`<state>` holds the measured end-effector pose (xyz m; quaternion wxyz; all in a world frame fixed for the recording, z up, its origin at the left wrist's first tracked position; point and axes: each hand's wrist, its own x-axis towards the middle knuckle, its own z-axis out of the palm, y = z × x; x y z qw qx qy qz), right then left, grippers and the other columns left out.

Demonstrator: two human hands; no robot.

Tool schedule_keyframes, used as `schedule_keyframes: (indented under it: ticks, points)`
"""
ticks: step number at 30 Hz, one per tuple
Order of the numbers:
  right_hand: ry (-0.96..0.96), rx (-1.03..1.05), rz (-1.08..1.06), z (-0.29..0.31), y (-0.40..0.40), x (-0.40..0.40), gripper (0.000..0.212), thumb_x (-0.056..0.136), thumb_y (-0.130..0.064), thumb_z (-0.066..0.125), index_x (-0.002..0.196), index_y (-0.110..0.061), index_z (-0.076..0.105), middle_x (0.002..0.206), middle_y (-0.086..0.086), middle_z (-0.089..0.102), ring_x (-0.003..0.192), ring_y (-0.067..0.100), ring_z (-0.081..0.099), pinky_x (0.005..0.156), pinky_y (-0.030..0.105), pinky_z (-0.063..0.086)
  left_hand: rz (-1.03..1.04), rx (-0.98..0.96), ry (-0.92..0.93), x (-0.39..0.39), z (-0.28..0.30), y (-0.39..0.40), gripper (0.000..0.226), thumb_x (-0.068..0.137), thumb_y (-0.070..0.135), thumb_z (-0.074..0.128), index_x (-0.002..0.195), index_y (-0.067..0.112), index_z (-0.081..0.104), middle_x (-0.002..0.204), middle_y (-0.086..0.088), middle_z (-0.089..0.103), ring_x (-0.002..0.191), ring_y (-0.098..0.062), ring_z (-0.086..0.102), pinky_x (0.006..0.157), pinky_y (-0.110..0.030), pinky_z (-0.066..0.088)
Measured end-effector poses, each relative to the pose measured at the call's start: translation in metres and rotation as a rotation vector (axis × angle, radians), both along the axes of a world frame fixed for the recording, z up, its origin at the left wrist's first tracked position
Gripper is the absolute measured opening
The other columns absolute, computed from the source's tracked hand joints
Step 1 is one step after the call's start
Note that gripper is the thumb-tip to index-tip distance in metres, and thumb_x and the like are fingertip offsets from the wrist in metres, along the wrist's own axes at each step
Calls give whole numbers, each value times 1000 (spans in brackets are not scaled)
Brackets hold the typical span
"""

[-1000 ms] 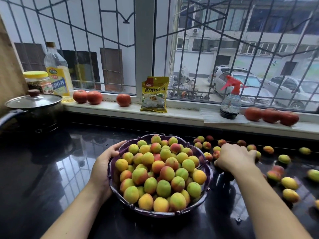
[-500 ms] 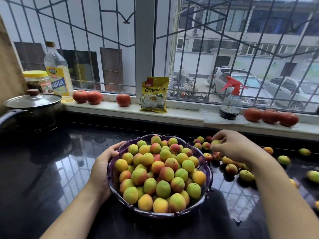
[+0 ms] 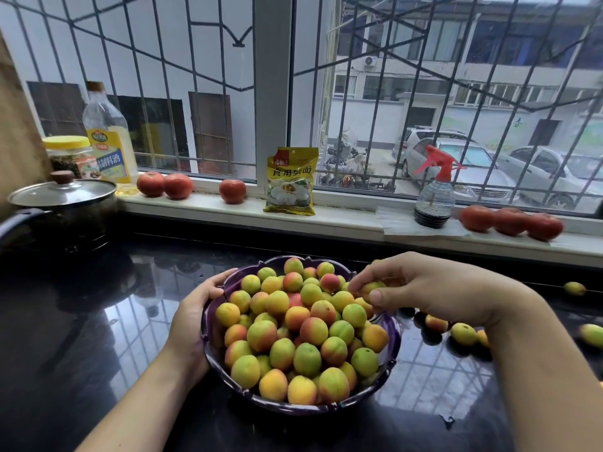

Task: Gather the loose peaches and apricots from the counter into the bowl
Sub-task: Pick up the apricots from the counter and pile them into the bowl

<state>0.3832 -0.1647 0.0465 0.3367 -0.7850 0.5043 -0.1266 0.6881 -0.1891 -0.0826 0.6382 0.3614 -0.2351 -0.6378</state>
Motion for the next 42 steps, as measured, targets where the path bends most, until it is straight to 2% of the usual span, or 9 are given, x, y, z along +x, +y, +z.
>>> schedule_keyframes:
  ticks: [7,12,18,23,29,33,36,39,42]
  points:
    - [157,11,70,5,4,-5,29,88,-38,78,114,-48,71,81,-21,67,67,-1,60,58,17,48,12,16,16,0,2,1,51,90,13,45,137,5,61,135,-26,65,132,-47,56,114,-63,42]
    - [130,70,45,2,5,-1,25,79,-35,85,98,-39,69,84,-8,70,72,12,62,58,51,57,5,16,23,-2,4,1,52,90,12,44,139,4,59,138,-27,63,133,-47,55,112,-61,43]
    - [220,-8,11,1,7,13,13,88,-36,77,99,-36,70,77,-15,70,64,-1,62,45,10,42,1,15,20,-2,4,2,53,88,12,46,138,3,60,138,-28,62,134,-47,54,115,-62,40]
    - [387,-51,-26,-2,8,28,19,88,-31,78,103,-28,66,92,-8,66,71,5,61,36,7,35,13,9,-5,-3,6,4,61,78,15,52,138,4,59,137,-28,63,134,-47,54,114,-63,41]
    - [331,-51,-34,2,11,24,20,86,-36,79,103,-33,69,90,-11,67,67,0,64,46,8,42,-10,6,-6,-3,6,4,50,92,12,42,139,5,59,136,-27,64,133,-47,55,113,-62,42]
    - [-1,-357,-437,1,-15,-23,4,90,-22,76,90,-25,73,80,-4,74,70,16,71,67,34,58,-7,11,-3,-3,7,5,49,92,12,43,137,5,60,135,-27,65,132,-47,56,113,-63,42]
    - [215,-349,-730,-20,-36,-67,9,89,-16,72,82,-20,72,76,4,72,66,24,70,62,33,57,0,18,20,-3,7,5,49,92,12,43,137,4,60,136,-28,63,133,-47,55,113,-63,42]
    - [368,-45,-792,-44,-45,-81,10,92,-27,71,88,-18,70,75,10,75,68,25,73,63,37,61,-10,15,24,-5,8,5,53,89,11,44,139,4,59,137,-27,63,128,-45,60,111,-61,43]
    - [510,12,-791,-60,-53,-73,22,90,-34,69,94,-13,68,89,13,72,77,27,69,61,31,54,-9,6,8,-8,11,7,61,79,13,49,139,3,58,136,-27,63,118,-41,64,108,-58,46]
